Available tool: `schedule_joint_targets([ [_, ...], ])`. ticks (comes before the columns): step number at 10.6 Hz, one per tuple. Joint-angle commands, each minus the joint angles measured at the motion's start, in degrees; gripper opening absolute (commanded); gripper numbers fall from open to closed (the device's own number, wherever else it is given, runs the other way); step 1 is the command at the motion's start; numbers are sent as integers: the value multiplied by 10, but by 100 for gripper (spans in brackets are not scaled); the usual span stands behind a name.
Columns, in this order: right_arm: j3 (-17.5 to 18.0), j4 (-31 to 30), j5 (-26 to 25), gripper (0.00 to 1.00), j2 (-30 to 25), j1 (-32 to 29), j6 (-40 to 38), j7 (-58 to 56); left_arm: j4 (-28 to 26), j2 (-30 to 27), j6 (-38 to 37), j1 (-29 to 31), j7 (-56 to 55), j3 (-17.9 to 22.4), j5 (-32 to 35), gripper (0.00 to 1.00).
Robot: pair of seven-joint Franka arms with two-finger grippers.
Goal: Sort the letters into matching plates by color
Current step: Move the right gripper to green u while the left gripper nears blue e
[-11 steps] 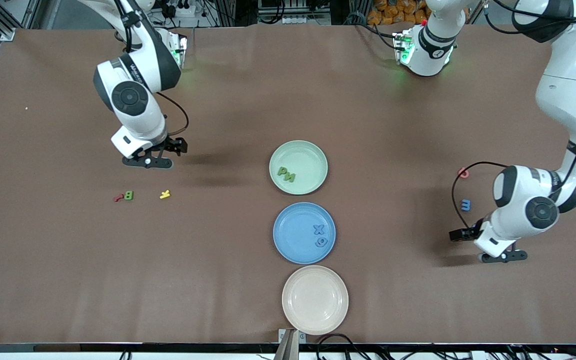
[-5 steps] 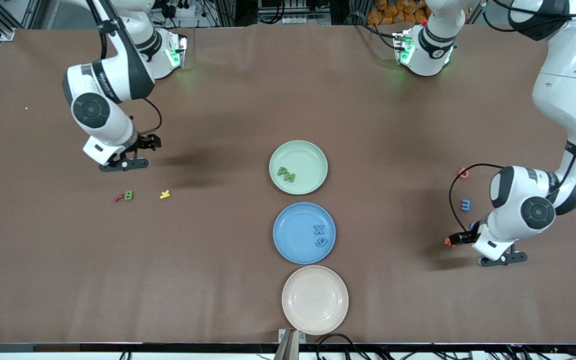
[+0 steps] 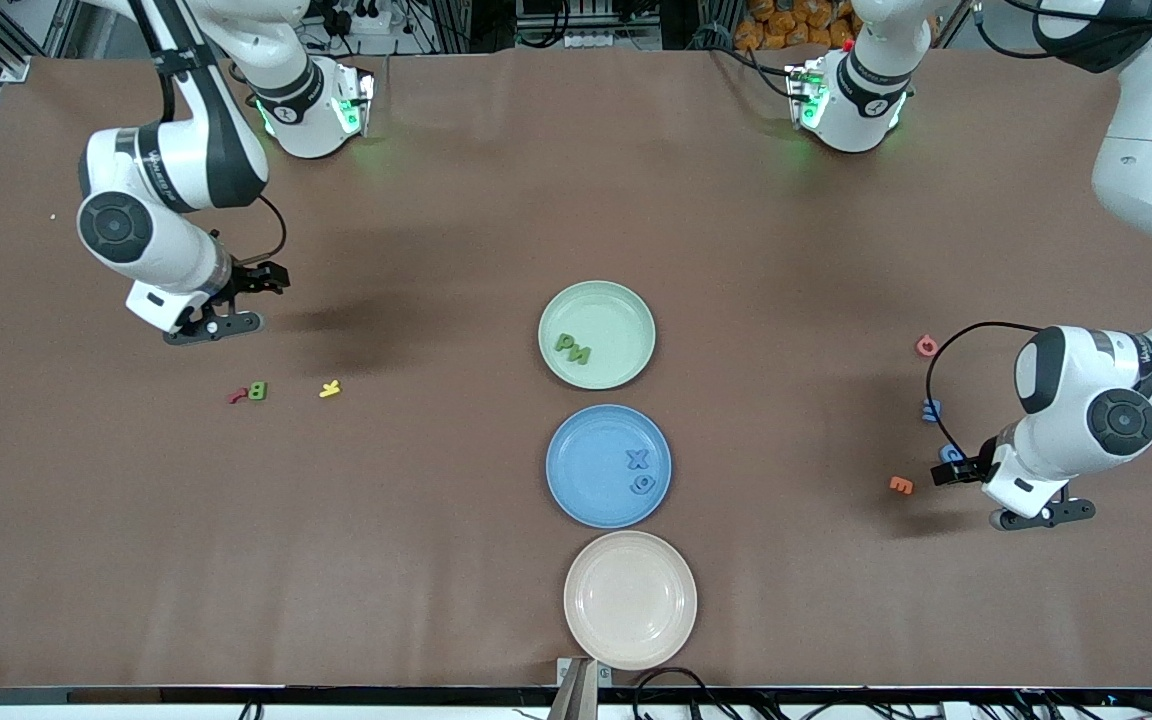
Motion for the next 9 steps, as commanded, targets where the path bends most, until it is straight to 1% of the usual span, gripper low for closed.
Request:
schedule_joint_targets([
  [1, -44, -42, 16, 100, -26, 3, 36, -71, -66, -35, -3, 76, 36, -54, 11, 100],
  [2, -61, -54, 16, 100, -26, 3, 56, -97, -81, -35, -3, 118, 59, -93, 15, 100],
  [3, -79, -65, 16, 100, -25, 3, 76, -120, -93, -35, -3, 145, 83, -117, 18, 100],
  [5, -94, -91, 16, 100, -23, 2, 115, -138, -102, -43, -3, 148, 102, -123, 20, 100],
  [7, -106, -116, 16, 100, -22, 2, 155, -162, -106, -39, 1, 146, 87, -124, 84, 100],
  [8, -123, -127, 16, 99, -19, 2, 177, -185, -106, -36, 8, 146, 77, -124, 97, 100],
  [9, -136, -138, 16, 96, -15, 1, 200, -209, -106, -34, 18, 143, 69, -124, 100, 100],
])
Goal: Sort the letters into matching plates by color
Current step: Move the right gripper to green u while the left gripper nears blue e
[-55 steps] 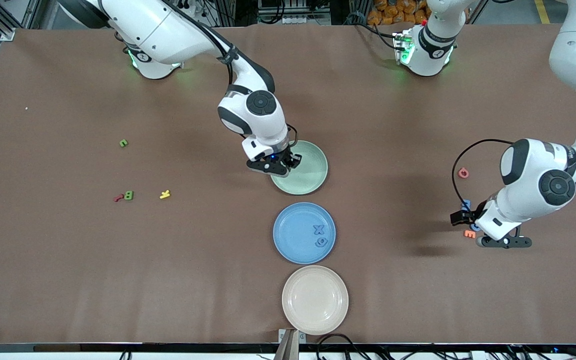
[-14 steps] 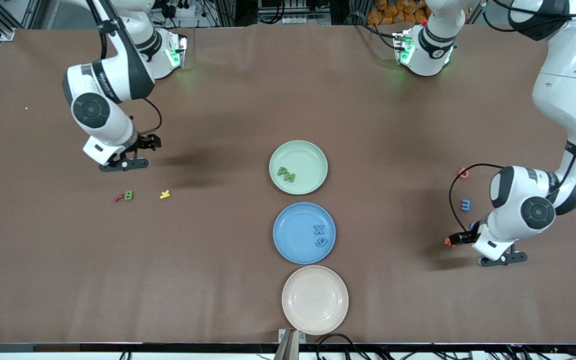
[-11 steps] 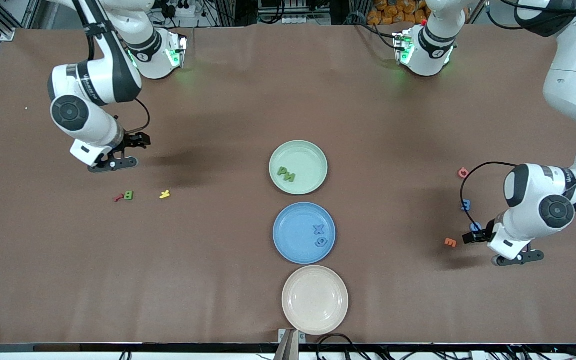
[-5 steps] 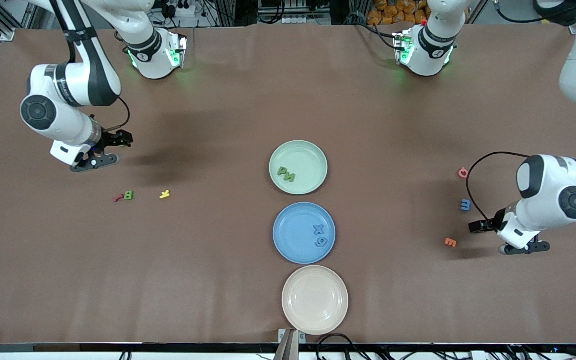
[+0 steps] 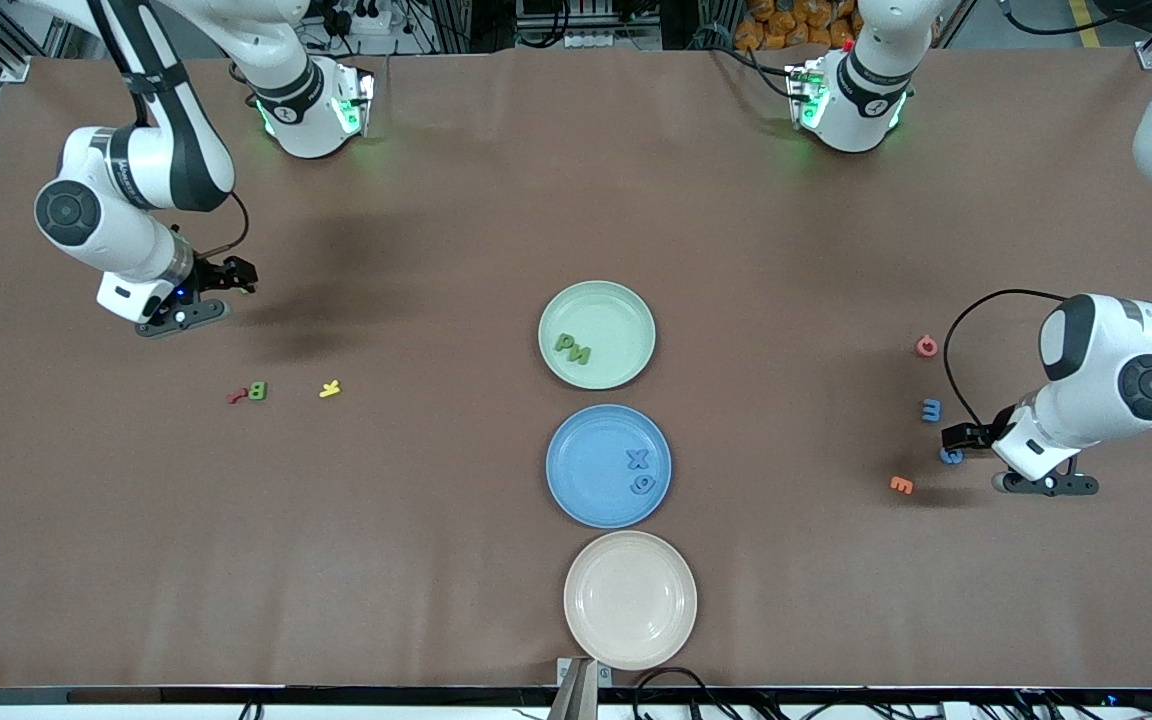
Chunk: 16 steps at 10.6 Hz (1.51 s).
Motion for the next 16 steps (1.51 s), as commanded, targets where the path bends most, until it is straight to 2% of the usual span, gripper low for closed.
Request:
schedule_joint_targets([
  [1, -37, -46, 14, 94, -11, 0, 64, -79, -14, -7, 25, -5, -30, -3, 30, 100],
  [2, -39, -54, 14, 90, -7, 0, 81, -100, -9, 2, 37, -10, -42, -1, 30, 100],
  [7, -42, -113, 14, 88, 9, 0, 182, -118, -8, 18, 64, -32, -51, 15, 29, 100],
  [9, -42, -115, 14, 85, 25, -1, 188, -178, -8, 16, 64, -50, -52, 34, 30, 100],
  [12, -62, -117, 14, 82, 32, -5, 189, -244, -8, 16, 64, -50, -51, 36, 33, 100],
  [16, -67, -134, 14, 77, 43, -8, 227, -269, -14, 16, 63, -43, -46, 36, 36, 100],
])
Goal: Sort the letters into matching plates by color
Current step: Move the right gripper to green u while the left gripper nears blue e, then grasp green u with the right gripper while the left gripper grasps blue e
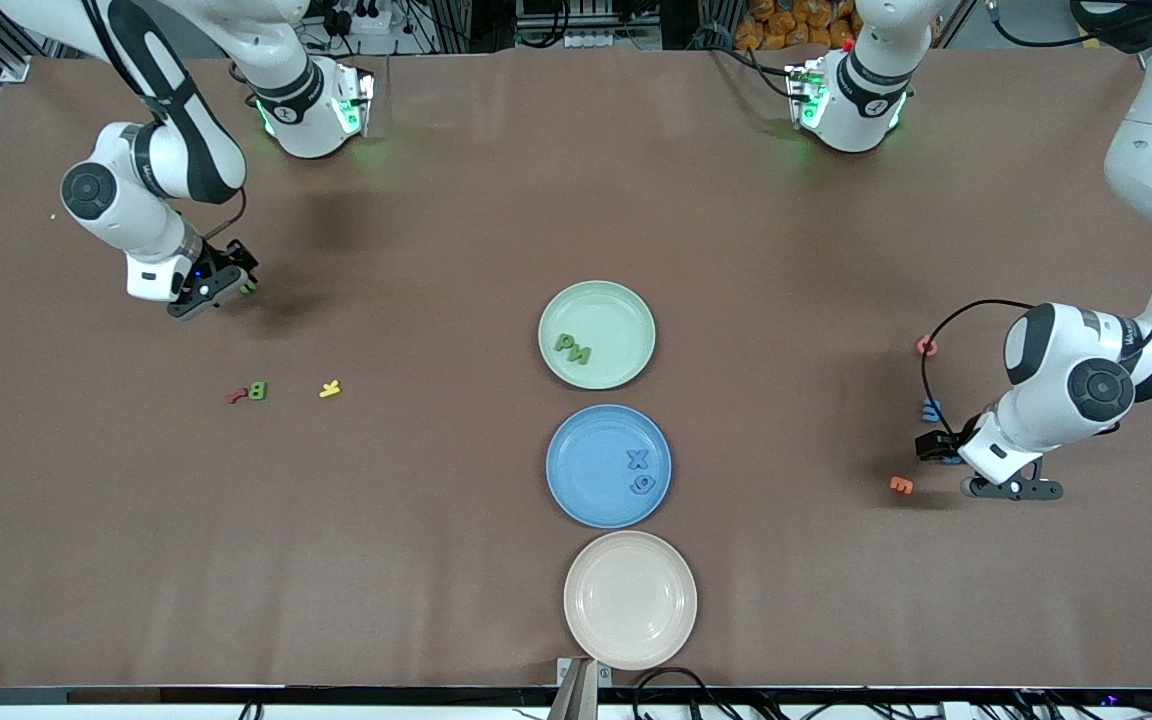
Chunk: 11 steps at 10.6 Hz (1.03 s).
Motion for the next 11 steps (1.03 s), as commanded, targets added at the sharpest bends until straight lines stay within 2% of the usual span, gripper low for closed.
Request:
schedule_joint_targets([
  [1, 0, -21, 14, 77, 4, -7, 29, -40, -8, -2, 8, 3, -13, 3, 20, 100],
  [3, 0, -34, 14, 75, 11, -7, 52, -43, -8, -3, 8, 3, -13, 3, 20, 100],
  [4, 0, -40, 14, 74, 14, -6, 63, -44, -8, -3, 8, 4, -17, 3, 19, 60],
  [5, 0, -44, 14, 72, 15, -6, 65, -44, -8, -3, 8, 5, -18, 3, 19, 1],
  [11, -3, -56, 13, 60, 16, -7, 78, -59, -8, -9, 4, -2, -44, 3, 18, 0],
])
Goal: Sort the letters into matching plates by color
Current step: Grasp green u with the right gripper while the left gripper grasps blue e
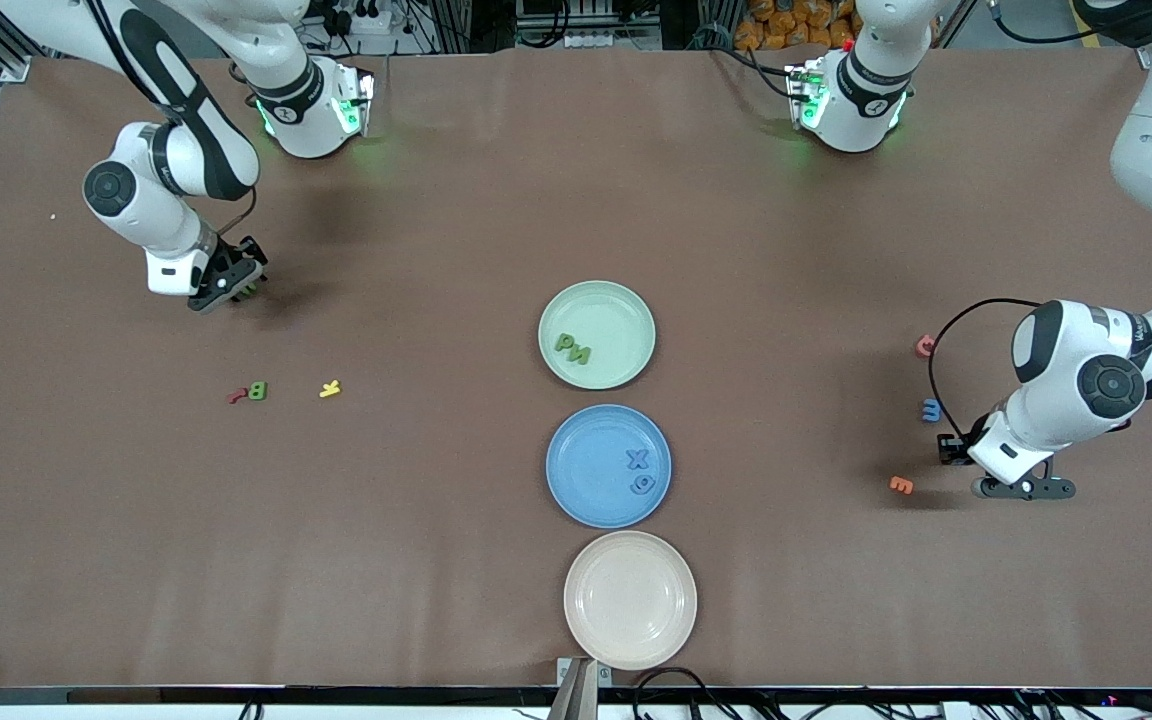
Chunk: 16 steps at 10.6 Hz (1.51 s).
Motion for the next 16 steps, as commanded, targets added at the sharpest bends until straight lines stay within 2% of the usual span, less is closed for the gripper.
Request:
schedule_joint_targets([
  [1, -5, -27, 13, 54, -9, -10, 27, -41, -5, -2, 3, -7, -30, 1, 18, 0],
  [3, -19, -27, 14, 34, -9, -12, 27, -65, -2, -4, 2, -7, -31, 1, 18, 0],
  [5, -22, -26, 13, 4, -9, -11, 29, -69, 1, -9, 2, -7, -31, 0, 16, 0],
  [6, -24, -25, 13, 0, -10, -11, 29, -68, 4, -10, 2, -7, -35, -2, 12, 0],
  [9, -30, -19, 13, 0, -15, -11, 25, -66, 22, -10, 1, -40, -53, 5, 2, 0],
  [11, -30, -3, 14, 0, -18, -11, 6, -62, 41, -13, -21, -86, -71, 35, -6, 0],
  [13, -33, 43, 16, 0, -25, -9, -62, -59, 60, -18, -37, -145, -80, 78, -54, 0],
  [16, -30, 97, 74, 0, -25, 11, -125, -59, 81, -23, -41, -208, -102, 120, -116, 0],
])
